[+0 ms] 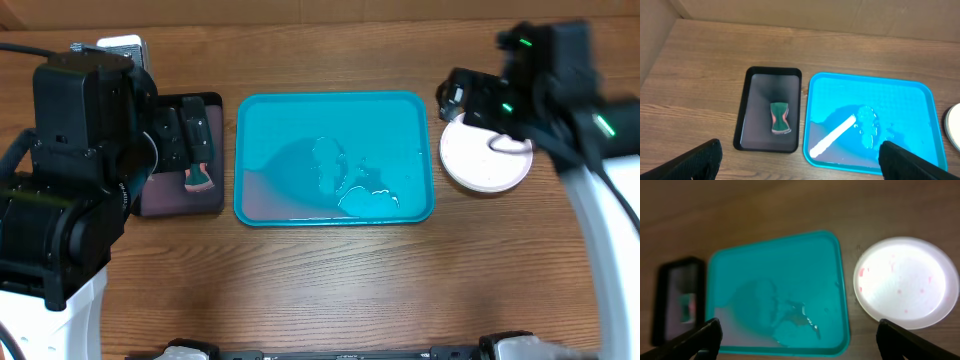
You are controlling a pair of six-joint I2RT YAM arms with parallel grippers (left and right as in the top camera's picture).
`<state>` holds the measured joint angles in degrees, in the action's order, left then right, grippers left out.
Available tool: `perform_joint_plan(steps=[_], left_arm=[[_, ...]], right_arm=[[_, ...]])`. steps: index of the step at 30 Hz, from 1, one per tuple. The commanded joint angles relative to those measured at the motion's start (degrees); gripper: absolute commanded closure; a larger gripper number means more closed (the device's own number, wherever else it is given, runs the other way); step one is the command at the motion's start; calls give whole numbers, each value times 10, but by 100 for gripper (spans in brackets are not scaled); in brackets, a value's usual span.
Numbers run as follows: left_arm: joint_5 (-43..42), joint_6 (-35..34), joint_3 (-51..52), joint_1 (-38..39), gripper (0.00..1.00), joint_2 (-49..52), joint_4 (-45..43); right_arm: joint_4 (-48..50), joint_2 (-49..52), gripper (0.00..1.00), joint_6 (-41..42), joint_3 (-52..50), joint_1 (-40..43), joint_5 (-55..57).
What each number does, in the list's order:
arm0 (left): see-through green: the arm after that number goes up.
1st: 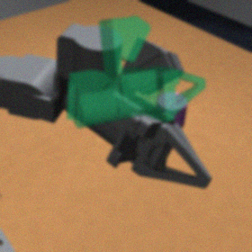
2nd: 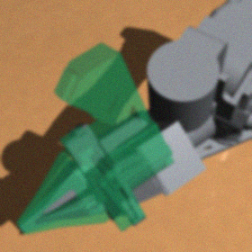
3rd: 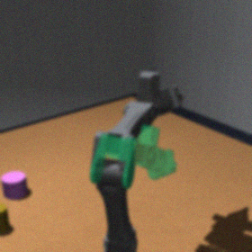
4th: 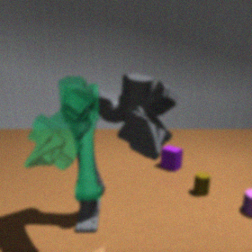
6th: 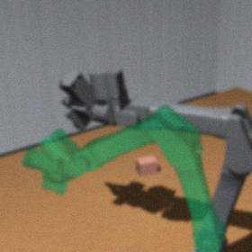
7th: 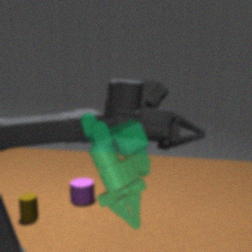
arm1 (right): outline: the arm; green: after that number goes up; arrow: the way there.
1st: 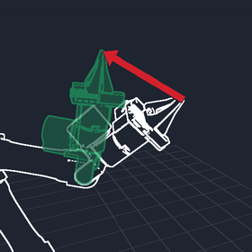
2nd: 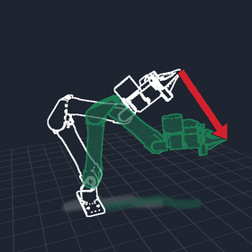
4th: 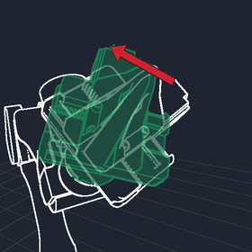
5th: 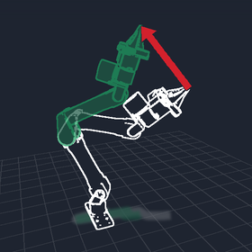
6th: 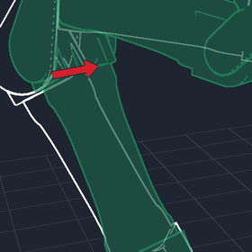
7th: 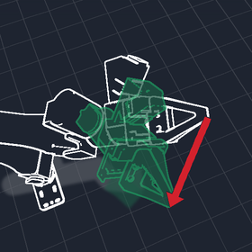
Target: Clean dirty plates on tray and stack at the side
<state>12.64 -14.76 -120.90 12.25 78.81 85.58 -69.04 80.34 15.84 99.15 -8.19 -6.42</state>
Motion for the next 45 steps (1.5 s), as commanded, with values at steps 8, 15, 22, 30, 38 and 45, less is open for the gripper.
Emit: perform_joint_plan(steps=[8, 15, 22, 30, 38, 45], left_arm=[[4, 6, 1, -2, 0, 4, -1], [4, 6, 1, -2, 0, 6, -1], [4, 6, 1, -2, 0, 6, -1], [4, 6, 1, -2, 0, 6, -1], [4, 6, 1, -2, 0, 6, -1], [4, 6, 1, -2, 0, 6, -1]], right_arm=[[-2, -203, 0, -7, 14, -2, -18], [-34, -252, 0, -13, 14, -2, 9], [-3, -269, 0, -14, -39, 0, 75], [292, -394, 0, -89, -312, 8, 35], [588, -562, 0, -90, -655, 8, 31], [740, -708, 0, -88, -887, 8, 32]])
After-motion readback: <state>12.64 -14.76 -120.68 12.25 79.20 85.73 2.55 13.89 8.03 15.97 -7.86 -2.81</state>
